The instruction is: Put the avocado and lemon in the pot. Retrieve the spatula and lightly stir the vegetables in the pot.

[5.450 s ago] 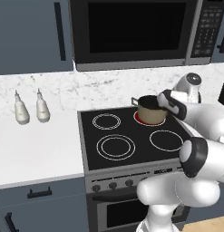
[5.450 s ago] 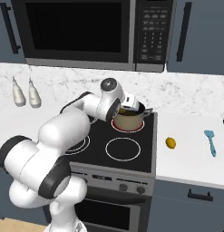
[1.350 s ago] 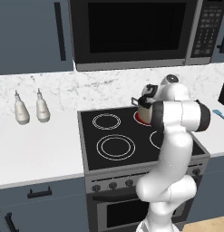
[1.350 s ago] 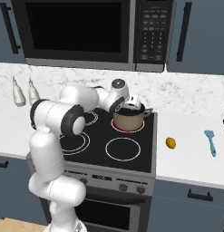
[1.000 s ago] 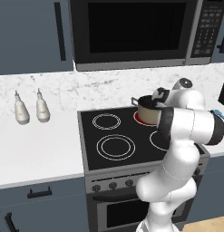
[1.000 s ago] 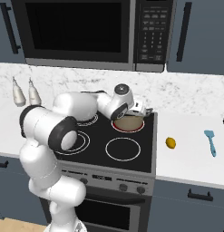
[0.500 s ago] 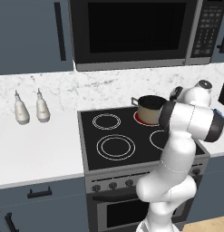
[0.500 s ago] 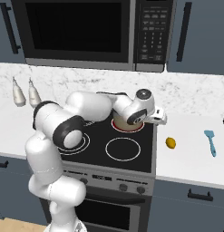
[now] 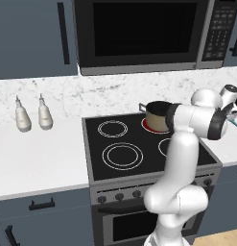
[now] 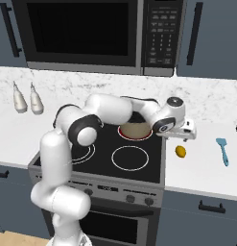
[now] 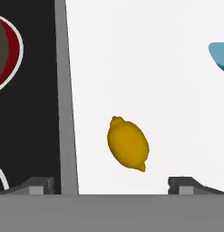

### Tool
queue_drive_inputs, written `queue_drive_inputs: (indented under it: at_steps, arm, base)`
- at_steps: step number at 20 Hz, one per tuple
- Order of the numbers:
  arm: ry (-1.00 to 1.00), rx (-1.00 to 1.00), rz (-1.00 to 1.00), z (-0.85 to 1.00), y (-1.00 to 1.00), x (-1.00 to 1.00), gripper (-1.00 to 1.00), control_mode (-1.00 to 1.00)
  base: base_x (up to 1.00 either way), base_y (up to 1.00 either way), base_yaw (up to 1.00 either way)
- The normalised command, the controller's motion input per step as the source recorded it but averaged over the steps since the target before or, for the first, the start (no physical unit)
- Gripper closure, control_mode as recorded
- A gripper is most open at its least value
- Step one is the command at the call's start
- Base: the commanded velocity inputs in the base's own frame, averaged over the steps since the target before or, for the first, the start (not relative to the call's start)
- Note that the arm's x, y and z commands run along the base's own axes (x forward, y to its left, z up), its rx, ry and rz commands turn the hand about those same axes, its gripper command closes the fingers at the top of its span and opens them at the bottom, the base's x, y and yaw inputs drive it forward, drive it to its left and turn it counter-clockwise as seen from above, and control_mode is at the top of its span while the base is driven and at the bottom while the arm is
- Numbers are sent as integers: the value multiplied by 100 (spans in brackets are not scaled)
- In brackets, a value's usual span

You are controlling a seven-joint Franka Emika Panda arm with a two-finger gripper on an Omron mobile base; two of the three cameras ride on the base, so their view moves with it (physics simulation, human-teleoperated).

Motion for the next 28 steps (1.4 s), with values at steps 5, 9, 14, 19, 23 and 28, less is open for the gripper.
queue_drive_inputs:
  at_steps: [5,9,14,19,23,28]
  arm:
    - [9,0,9,-35,-43,0,-100,-100]
    - [7,0,12,-34,-36,0,-100,-100]
    - [4,0,10,-19,2,0,-100,-100]
    - [0,0,9,-6,17,0,-100,-100]
    - [0,0,8,-16,11,0,-100,-100]
    - [5,0,8,-29,0,29,-100,-100]
  base:
    - [0,0,0]
    - [0,0,0]
    - [0,0,0]
    - [0,0,0]
    - [0,0,0]
    - [0,0,0]
